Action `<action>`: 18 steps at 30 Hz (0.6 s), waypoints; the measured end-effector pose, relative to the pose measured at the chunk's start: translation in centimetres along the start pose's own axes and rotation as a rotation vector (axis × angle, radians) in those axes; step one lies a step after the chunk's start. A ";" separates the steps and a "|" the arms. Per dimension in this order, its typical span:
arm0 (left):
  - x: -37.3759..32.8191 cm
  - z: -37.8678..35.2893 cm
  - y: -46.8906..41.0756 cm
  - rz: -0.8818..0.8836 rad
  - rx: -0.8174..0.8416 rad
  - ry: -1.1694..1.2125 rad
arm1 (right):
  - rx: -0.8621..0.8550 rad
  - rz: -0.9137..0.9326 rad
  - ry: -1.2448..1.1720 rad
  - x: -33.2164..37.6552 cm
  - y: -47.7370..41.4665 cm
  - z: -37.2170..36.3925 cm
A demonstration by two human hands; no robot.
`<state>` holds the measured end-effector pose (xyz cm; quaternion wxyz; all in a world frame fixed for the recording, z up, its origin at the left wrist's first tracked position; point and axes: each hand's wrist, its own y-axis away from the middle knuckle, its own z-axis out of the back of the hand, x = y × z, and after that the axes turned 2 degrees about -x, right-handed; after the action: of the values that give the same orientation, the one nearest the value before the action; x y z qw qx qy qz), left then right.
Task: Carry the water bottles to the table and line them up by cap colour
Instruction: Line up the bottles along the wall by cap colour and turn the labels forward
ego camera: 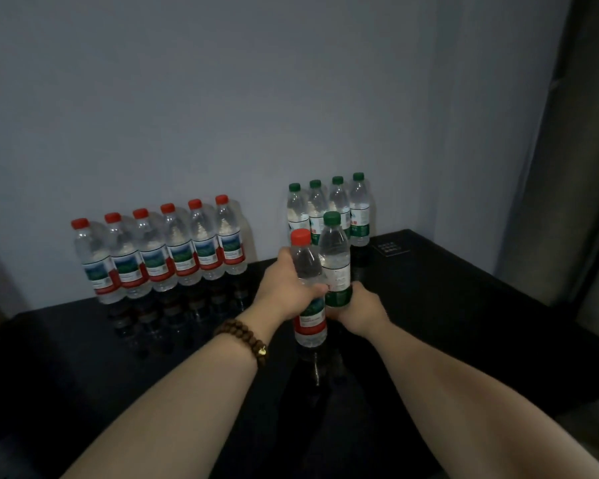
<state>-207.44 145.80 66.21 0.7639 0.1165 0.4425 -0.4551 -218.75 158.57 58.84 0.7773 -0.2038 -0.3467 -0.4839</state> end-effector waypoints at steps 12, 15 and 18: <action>4.4 3.1 -10.1 0.122 -0.126 -0.002 | -0.128 0.147 0.048 1.9 -4.8 -6.9; 5.5 3.4 -12.4 0.126 -0.130 0.003 | -0.132 0.184 0.061 2.7 -6.9 -7.9; 6.6 3.7 -14.9 0.131 -0.140 0.002 | -0.146 0.215 0.099 3.4 -9.0 -8.8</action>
<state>-215.93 131.48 66.56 0.7978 0.0919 0.4653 -0.3722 -222.80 146.75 55.18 0.8239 -0.2715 -0.2479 -0.4313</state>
